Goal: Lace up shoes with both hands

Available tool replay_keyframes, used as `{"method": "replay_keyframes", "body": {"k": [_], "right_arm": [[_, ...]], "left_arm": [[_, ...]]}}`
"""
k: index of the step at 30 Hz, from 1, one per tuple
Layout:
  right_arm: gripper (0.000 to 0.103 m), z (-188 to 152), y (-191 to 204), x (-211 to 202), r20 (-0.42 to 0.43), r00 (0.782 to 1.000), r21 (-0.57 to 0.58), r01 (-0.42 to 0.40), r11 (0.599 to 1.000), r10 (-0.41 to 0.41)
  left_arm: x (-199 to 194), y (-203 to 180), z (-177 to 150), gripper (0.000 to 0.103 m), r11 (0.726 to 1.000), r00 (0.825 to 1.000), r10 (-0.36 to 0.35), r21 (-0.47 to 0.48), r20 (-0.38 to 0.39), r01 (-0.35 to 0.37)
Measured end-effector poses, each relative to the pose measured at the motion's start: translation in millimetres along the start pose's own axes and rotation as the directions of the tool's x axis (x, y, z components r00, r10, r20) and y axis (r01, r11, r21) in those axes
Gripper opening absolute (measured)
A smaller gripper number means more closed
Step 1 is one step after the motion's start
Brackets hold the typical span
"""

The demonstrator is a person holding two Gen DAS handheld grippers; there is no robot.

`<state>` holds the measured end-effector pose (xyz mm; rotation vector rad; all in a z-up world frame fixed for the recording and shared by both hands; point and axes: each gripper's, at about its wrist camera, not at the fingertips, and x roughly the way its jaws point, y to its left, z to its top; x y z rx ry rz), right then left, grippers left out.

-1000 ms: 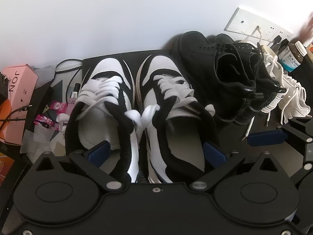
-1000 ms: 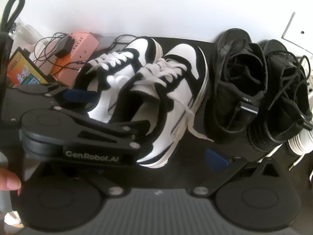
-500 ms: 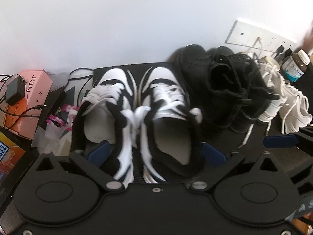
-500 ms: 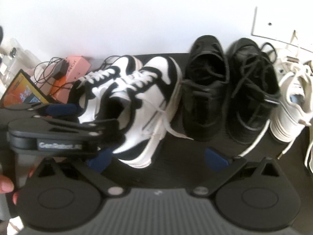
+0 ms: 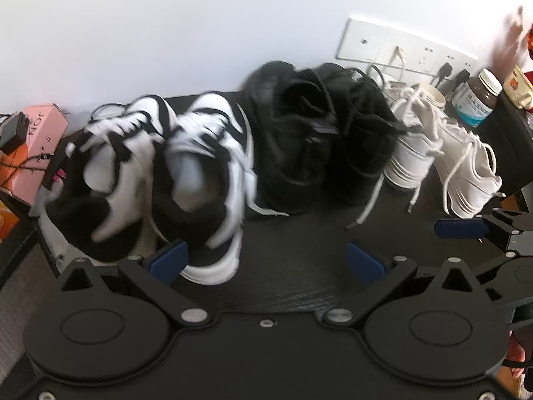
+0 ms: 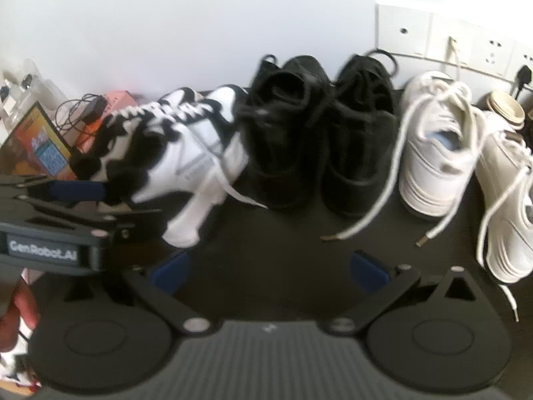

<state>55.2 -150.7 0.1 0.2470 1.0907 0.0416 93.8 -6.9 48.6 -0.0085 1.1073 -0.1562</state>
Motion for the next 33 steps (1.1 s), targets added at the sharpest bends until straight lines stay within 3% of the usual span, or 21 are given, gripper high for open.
{"method": "replay_keyframes", "body": {"k": [11, 17, 27, 33], "right_arm": [[0.102, -64.6, -67.8, 16.7, 0.067, 0.993, 0.012, 0.096, 0.995, -0.097], [0.102, -96.0, -107.6, 32.0, 0.125, 0.985, 0.066, 0.109, 0.992, -0.117], [0.102, -126.4, -133.5, 52.2, 0.133, 0.96, 0.029, 0.243, 0.969, -0.245], [0.102, -131.4, -140.7, 58.5, 0.158, 0.949, 0.049, 0.267, 0.962, -0.271]], "left_arm": [[47.0, -52.4, -51.4, 0.103, 0.998, 0.998, 0.062, 0.016, 0.002, -0.062], [82.4, -66.3, -70.6, 0.103, 0.997, 0.998, 0.064, -0.036, 0.0, -0.064], [117.5, -81.4, -92.0, 0.103, 0.998, 0.999, 0.032, -0.047, 0.004, -0.031], [124.3, -83.1, -96.1, 0.103, 0.998, 0.998, 0.052, -0.023, 0.038, -0.051]]}}
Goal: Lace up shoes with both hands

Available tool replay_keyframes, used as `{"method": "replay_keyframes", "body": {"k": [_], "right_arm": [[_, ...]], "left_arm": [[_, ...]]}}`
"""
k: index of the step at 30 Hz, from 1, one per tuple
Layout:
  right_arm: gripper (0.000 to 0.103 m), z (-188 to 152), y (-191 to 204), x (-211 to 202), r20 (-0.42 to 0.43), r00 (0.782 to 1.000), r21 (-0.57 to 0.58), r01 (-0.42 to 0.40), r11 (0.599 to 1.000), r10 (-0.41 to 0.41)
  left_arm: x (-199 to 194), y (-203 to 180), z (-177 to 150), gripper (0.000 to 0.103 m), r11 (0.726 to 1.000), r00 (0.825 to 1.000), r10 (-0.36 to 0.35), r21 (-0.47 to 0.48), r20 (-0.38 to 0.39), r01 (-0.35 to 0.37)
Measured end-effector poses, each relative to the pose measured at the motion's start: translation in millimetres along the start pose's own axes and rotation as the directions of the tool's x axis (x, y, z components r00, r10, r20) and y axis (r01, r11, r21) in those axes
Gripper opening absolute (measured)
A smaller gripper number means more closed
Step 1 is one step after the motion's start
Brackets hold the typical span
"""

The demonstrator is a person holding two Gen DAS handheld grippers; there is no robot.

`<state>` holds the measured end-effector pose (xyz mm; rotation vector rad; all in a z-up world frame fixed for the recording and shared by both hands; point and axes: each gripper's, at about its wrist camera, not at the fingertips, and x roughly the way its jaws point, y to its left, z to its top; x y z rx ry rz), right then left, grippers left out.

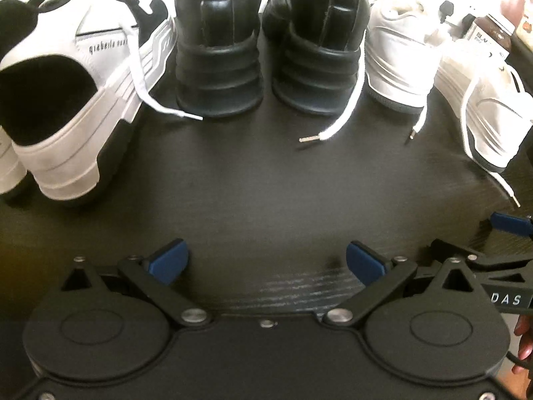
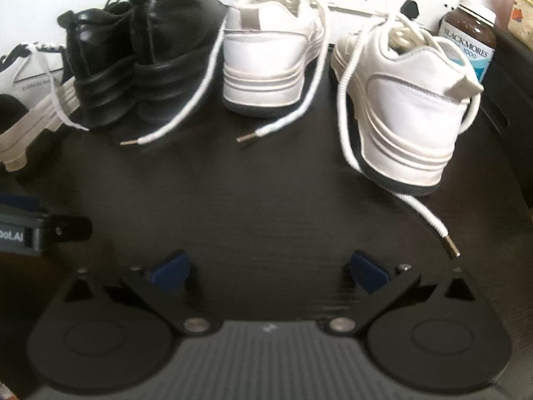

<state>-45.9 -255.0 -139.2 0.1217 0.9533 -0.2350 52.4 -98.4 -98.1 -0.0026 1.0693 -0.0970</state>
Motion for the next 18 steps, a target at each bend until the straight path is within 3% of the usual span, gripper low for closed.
{"method": "replay_keyframes", "body": {"k": [11, 18], "right_arm": [[0.103, -5.0, -1.9, 6.9, 0.155, 0.988, -0.001, 0.006, 1.0, -0.006], [0.102, -1.3, -7.3, 13.1, 0.207, 0.978, 0.03, 0.028, 0.999, -0.033]], "left_arm": [[8.3, -6.1, 1.8, 0.103, 0.997, 0.995, 0.078, 0.024, 0.061, -0.08], [14.4, -7.5, 2.4, 0.103, 0.996, 0.982, 0.09, 0.003, 0.167, -0.092]]}}
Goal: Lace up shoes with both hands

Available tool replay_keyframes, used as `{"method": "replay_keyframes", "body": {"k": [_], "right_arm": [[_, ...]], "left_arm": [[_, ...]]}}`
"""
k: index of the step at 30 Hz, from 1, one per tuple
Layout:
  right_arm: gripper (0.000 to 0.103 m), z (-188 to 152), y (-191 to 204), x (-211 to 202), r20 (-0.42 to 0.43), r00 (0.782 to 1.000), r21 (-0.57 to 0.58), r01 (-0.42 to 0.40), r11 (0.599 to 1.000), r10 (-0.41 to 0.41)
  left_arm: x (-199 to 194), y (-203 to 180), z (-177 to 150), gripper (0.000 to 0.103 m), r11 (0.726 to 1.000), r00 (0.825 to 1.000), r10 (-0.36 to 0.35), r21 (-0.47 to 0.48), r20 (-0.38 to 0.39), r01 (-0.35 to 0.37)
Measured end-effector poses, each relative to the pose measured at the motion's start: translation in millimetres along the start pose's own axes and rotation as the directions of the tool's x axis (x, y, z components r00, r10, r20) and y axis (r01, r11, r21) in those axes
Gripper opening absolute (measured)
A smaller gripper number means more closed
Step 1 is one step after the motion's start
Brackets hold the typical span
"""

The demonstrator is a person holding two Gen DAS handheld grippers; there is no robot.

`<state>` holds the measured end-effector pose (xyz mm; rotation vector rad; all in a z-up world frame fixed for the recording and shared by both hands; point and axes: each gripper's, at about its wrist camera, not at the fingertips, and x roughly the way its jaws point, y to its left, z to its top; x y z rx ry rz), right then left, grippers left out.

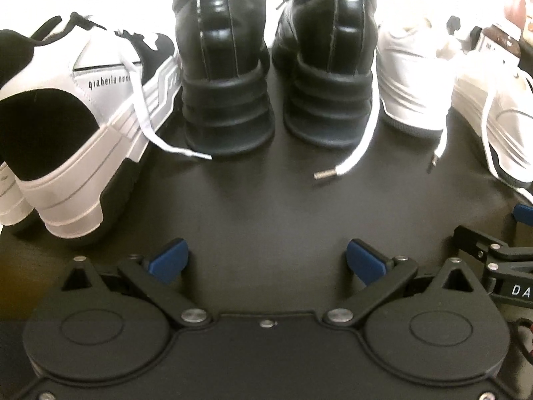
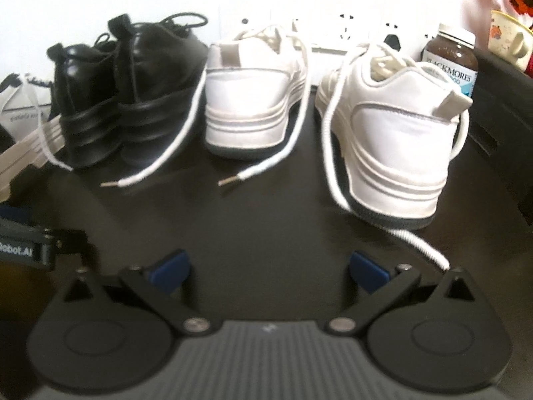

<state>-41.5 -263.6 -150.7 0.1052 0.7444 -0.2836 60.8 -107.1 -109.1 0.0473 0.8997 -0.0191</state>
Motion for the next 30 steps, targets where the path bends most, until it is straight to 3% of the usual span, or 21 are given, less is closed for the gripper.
{"method": "replay_keyframes", "body": {"k": [8, 16, 30], "right_arm": [[0.102, -0.1, 0.1, 5.9, 0.064, 0.998, 0.004, 0.005, 1.0, -0.006], [0.102, 4.5, 0.2, 9.4, 0.067, 0.998, 0.002, 0.002, 1.0, -0.002], [0.102, 6.2, 0.8, 10.3, 0.066, 0.998, 0.003, 0.002, 1.0, -0.002]], "left_arm": [[7.5, -7.8, -0.2, 0.103, 1.0, 0.996, -0.02, 0.02, 0.091, 0.019], [12.0, -17.1, -4.3, 0.103, 0.999, 0.987, -0.027, 0.024, 0.161, 0.023], [14.3, -22.5, -6.9, 0.103, 1.0, 0.977, -0.01, 0.003, 0.211, 0.009]]}}
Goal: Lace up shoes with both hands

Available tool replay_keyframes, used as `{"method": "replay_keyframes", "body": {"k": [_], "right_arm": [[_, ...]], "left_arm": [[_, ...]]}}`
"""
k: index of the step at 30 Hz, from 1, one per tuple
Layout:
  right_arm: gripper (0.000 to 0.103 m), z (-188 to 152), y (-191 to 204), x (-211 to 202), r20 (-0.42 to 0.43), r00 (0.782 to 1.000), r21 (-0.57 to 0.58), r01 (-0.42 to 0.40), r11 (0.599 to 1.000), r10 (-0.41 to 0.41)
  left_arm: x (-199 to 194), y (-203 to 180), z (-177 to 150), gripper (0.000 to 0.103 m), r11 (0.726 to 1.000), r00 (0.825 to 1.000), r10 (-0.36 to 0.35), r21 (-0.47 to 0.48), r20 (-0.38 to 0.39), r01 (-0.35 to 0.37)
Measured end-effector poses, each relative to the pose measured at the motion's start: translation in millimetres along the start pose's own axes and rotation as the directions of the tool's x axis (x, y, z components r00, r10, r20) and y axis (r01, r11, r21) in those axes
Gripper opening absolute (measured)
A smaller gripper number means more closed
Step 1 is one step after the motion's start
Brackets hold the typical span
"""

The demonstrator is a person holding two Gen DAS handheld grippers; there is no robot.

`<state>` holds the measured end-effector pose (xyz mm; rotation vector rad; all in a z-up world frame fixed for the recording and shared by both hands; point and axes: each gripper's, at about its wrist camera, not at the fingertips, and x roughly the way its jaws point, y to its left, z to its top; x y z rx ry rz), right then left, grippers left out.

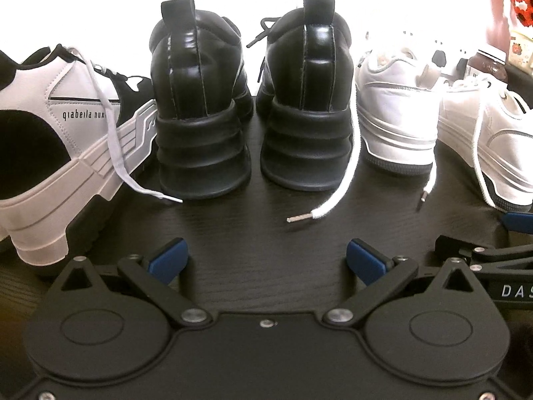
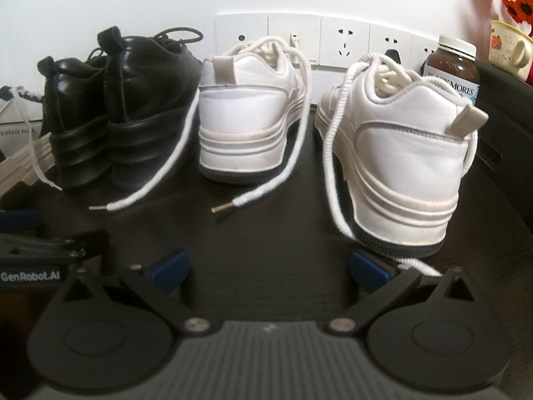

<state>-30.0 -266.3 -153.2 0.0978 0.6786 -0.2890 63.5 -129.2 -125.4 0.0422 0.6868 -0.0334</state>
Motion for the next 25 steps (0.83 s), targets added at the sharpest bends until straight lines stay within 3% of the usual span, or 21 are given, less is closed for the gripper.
{"method": "replay_keyframes", "body": {"k": [25], "right_arm": [[0.103, 0.3, -0.7, 0.4, 0.0, 1.0, -0.001, -0.001, 1.0, 0.001]], "left_arm": [[-1.1, 0.6, -0.7, 0.103, 1.0, 1.0, 0.01, -0.009, 0.002, -0.01]]}}
